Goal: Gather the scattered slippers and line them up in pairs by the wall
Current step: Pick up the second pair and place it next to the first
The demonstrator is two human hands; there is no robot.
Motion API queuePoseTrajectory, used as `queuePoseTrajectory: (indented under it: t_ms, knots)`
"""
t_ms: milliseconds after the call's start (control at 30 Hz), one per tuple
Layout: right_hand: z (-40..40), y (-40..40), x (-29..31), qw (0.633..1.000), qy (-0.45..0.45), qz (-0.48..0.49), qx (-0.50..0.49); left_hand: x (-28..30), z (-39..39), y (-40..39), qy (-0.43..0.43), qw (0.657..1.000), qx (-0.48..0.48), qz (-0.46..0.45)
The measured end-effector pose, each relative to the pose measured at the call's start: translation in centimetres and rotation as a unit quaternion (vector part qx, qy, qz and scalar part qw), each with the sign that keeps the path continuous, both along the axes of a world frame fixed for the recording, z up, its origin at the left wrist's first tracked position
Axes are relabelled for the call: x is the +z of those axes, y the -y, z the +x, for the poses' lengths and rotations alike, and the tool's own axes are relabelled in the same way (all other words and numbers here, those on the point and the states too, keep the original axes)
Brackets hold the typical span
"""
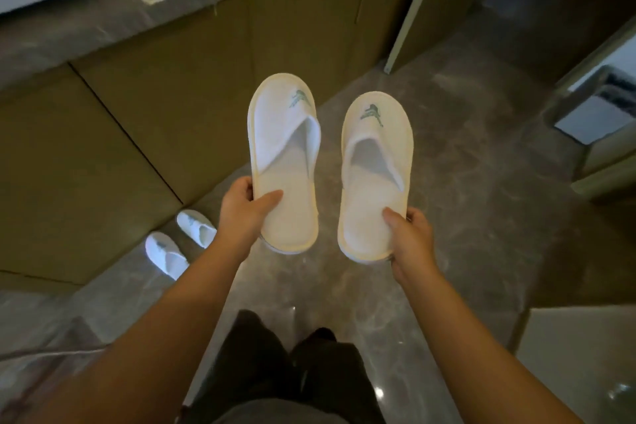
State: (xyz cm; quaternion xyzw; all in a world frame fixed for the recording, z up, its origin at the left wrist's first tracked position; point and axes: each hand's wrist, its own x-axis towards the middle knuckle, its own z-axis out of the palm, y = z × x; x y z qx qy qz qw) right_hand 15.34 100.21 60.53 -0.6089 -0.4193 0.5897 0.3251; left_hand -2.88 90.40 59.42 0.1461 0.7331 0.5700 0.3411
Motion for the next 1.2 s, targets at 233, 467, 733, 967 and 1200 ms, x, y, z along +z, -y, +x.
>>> queuePoseTrajectory:
  t_ms: [233, 467, 733, 967, 1200]
  knots:
    - [-7.6, -11.5, -3.0, 0.99, 0.02, -0.048, 0.133, -3.6, -4.0, -6.2, 0.037, 0.988, 0.136, -0.062]
    - [-16.7, -20.3, -10.1, 0.972, 0.064, -0.085, 0.21, -10.7, -10.1, -12.8, 0.088, 0.973, 0.181, -0.114]
    - [-24.1, -28.3, -21.3, 0.95, 0.112, -0.12, 0.265, -21.3, -15.4, -19.9, 0.108, 0.959, 0.202, -0.166]
    - [-27.7, -33.2, -37.4, 0.945, 0.134, -0.144, 0.263, -35.8, -17.8, -25.3, 0.113, 0.944, 0.23, -0.206]
    - [-28.4, -36.2, -54.5, 0.943, 0.148, -0.12, 0.272, -52.8, -18.7, -27.4, 0.107, 0.948, 0.229, -0.195]
